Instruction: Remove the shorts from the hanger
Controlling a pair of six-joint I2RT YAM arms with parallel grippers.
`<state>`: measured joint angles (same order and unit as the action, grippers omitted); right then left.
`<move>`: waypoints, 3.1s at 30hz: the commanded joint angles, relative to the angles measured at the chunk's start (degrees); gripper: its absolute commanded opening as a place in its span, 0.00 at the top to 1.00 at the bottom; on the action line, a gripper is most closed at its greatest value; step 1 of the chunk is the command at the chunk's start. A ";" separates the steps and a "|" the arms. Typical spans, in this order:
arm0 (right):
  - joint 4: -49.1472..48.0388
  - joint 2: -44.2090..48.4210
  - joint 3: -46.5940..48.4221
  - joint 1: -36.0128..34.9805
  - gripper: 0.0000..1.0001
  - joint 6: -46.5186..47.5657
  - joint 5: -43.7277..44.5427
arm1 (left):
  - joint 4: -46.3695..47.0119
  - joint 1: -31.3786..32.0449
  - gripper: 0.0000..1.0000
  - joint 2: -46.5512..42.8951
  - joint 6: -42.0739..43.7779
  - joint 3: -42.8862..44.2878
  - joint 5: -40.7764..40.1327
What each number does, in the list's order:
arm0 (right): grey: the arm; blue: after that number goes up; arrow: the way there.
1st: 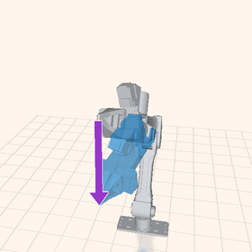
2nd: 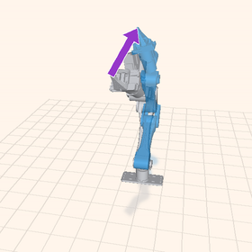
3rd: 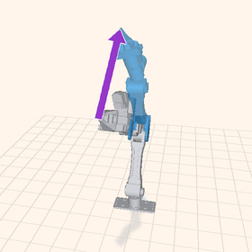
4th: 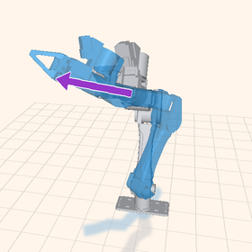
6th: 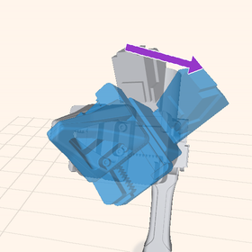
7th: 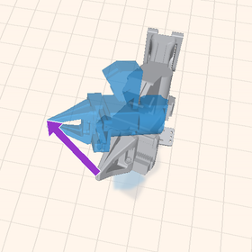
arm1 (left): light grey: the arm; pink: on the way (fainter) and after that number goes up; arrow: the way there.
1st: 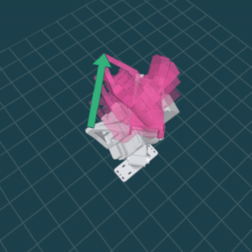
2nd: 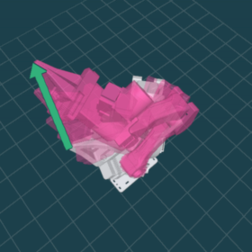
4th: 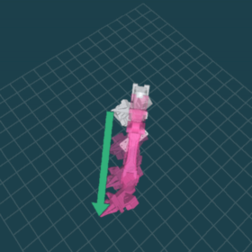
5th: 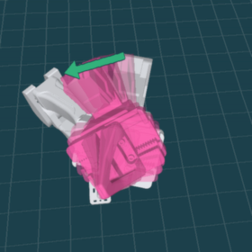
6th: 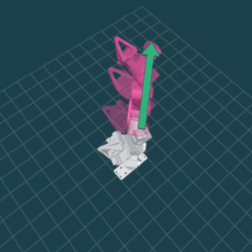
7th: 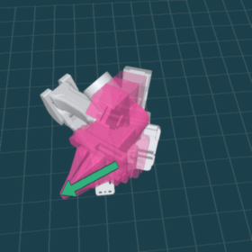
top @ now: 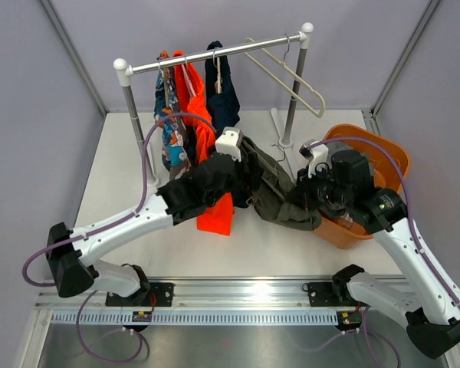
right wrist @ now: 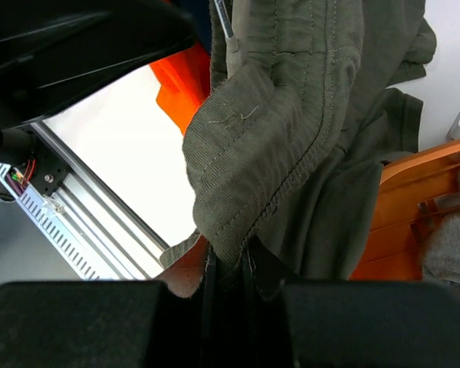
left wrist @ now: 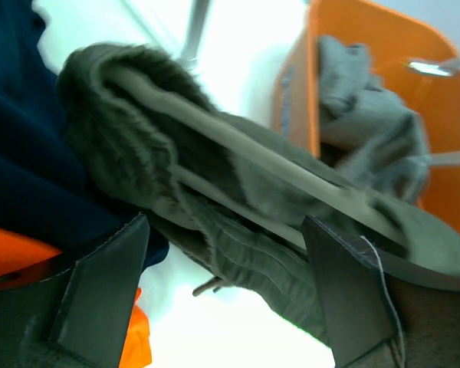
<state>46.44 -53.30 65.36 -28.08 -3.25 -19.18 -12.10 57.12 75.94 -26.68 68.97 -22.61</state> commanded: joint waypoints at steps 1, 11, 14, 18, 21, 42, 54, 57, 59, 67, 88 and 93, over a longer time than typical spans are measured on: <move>-2.67 2.84 2.31 0.04 1.00 -0.27 -2.18 | -2.66 0.27 0.19 2.54 -5.66 4.94 -10.43; -1.87 5.75 1.61 0.04 1.00 -0.09 -3.67 | -1.00 -0.61 0.35 5.35 -4.18 6.44 -17.29; -1.52 6.28 1.26 0.04 1.00 0.26 -3.76 | -0.39 -1.31 0.61 5.97 -3.82 7.67 -16.59; -0.47 7.15 0.56 0.04 1.00 2.27 -1.92 | 0.41 -1.40 0.98 4.75 -2.24 8.37 -17.64; 1.90 8.03 0.29 0.04 1.00 6.98 -1.65 | -1.17 -2.01 1.00 2.12 -0.75 8.11 -20.35; 3.40 15.69 5.47 0.30 1.00 13.37 -7.46 | 0.14 -11.16 1.00 -16.08 -2.24 -10.68 -1.84; -1.61 10.41 1.52 0.48 1.00 8.86 -9.29 | 5.69 -11.24 0.04 -32.25 22.79 -15.97 26.45; 0.31 9.88 1.43 0.39 1.00 15.07 -14.38 | 0.86 -11.24 0.04 -36.03 32.89 -14.83 32.60; 4.35 9.36 1.61 0.39 1.00 20.97 -17.63 | -3.01 -11.24 0.04 -37.61 40.89 -13.61 36.04; 21.50 4.88 5.55 0.39 1.00 51.31 -24.50 | -18.31 -11.24 0.04 -33.06 54.01 -5.43 46.95; 21.15 -8.22 17.17 -3.48 1.00 56.60 -28.10 | -17.52 -11.16 0.98 -25.14 49.00 -6.83 53.47; 20.71 -7.87 16.38 -3.48 1.00 55.10 -29.07 | -19.71 -11.16 1.00 -26.46 51.28 -7.53 53.28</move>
<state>69.56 -61.80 79.61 -30.81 52.77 -43.57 -33.52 46.17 50.19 23.07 62.22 33.98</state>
